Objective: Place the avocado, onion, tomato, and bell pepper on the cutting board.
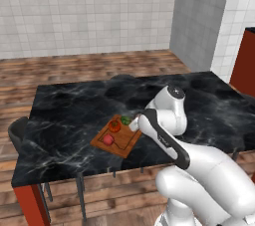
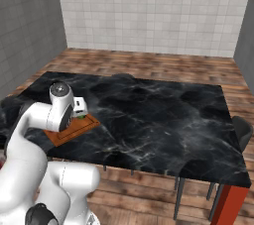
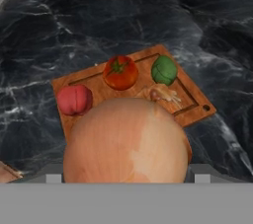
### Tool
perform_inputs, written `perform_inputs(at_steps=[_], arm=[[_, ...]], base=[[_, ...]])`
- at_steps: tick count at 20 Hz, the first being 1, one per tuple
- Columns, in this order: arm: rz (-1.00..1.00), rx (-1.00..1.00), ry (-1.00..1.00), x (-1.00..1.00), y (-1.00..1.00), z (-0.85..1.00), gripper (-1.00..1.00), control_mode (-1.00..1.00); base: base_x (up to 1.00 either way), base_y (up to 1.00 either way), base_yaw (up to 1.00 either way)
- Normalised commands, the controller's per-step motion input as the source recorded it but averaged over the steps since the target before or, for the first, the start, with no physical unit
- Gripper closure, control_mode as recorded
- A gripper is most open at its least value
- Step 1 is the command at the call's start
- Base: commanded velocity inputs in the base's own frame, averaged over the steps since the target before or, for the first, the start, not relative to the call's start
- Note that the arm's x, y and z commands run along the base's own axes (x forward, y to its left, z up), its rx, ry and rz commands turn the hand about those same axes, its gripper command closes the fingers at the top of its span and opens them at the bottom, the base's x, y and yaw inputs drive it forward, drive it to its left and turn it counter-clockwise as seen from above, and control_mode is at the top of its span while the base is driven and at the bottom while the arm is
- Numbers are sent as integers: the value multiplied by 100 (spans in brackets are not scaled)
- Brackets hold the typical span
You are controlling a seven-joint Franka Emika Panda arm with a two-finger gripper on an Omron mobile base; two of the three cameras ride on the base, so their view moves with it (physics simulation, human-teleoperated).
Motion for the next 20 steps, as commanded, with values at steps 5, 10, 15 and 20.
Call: perform_inputs(at_steps=[5,10,15,20], arm=[[0,0,2,33,0,-17,100,-100],[0,0,6,28,4,-28,100,-100],[0,0,6,12,6,-25,100,-100],[0,0,2,6,13,-20,100,-100]], base=[[0,0,0],[0,0,0],[0,0,0],[0,0,0]])
